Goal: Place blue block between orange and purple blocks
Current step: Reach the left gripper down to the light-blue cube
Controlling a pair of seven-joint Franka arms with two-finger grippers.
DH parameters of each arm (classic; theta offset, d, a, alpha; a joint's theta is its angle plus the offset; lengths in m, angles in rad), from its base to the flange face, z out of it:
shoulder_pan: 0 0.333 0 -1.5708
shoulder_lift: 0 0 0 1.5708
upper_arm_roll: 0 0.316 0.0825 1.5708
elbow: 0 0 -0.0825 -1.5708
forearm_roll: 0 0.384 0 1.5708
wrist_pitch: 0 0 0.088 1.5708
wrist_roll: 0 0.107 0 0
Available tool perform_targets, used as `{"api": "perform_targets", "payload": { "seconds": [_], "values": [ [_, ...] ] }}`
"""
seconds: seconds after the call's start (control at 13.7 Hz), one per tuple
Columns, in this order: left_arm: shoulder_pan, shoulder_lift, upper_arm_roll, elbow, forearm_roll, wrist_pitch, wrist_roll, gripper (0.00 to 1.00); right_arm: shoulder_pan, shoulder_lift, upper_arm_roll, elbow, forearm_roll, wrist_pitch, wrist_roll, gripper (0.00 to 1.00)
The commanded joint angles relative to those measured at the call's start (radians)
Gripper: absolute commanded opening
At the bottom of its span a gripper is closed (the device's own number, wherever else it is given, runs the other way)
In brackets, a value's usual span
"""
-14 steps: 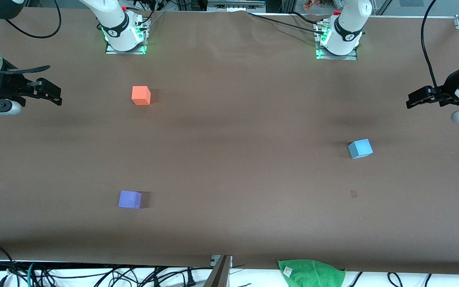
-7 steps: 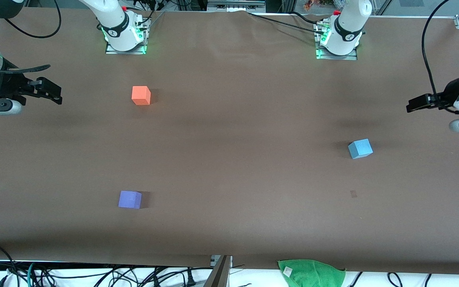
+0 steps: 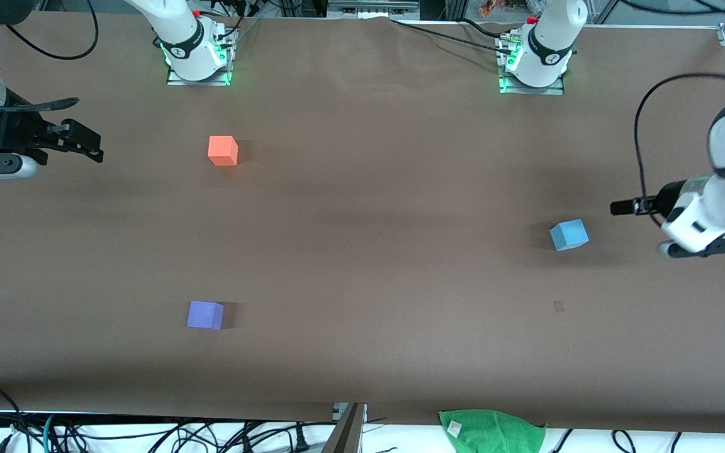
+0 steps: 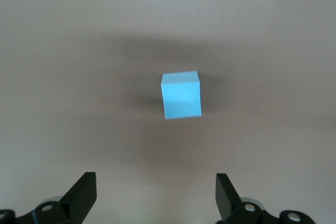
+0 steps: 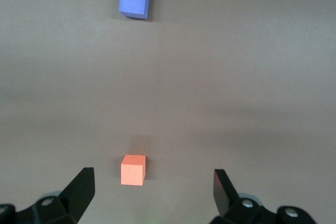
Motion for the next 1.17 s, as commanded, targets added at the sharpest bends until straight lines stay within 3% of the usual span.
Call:
{"api": "perform_targets", "payload": {
  "seconds": [0.0,0.29,0.51,1.09],
  "values": [
    [0.014,0.041,-0.009,-0.04,0.029,0.093,0.027,1.0,-0.004,-0.018,0.006,-0.012,0.017,-0.006,0.01,1.0],
    [0.01,0.041,-0.015,-0.232,0.009,0.386,0.004,1.0,-0.004,-0.016,0.003,-0.012,0.017,-0.009,0.01,1.0],
    [-0.009,0.067,-0.022,-0.295,-0.038,0.5,-0.01,1.0,-0.004,-0.016,0.004,-0.012,0.017,-0.009,0.01,1.0],
    [-0.015,0.172,-0.03,-0.297,-0.025,0.521,0.006,1.0,-0.004,-0.016,0.003,-0.012,0.017,-0.011,0.01,1.0]
  ]
}}
